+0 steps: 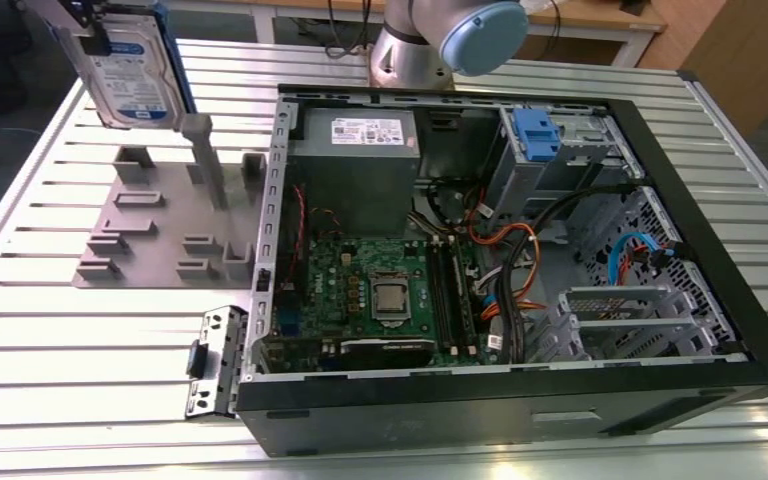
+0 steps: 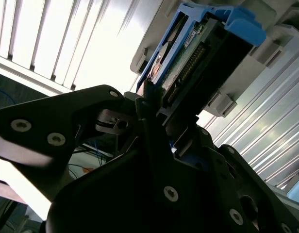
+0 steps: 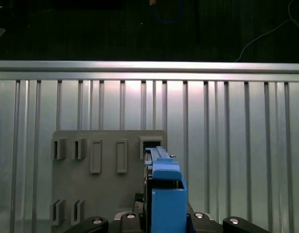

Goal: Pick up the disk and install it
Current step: 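Pick up the disk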

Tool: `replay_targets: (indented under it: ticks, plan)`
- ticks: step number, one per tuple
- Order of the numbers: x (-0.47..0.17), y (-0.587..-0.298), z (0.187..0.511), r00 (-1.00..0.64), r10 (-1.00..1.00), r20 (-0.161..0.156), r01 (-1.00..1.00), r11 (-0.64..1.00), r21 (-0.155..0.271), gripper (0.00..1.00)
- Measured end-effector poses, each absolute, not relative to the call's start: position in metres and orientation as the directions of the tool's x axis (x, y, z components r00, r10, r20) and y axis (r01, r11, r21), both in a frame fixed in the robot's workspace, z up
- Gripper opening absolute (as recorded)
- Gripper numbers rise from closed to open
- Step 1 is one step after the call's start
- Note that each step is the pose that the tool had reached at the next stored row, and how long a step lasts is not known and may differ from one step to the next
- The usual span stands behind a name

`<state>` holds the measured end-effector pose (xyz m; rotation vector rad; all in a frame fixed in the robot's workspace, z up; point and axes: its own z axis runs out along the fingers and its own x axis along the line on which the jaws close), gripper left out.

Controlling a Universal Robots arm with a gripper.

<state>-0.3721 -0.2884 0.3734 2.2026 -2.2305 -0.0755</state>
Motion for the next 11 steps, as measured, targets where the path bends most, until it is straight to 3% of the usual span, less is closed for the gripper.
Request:
replay_targets:
  ticks: [11]
  plan:
    - [-0.3721,-0.2884,0.3829,-0.013,-0.999,-0.03,-0.999,0.012,0.038,0.36]
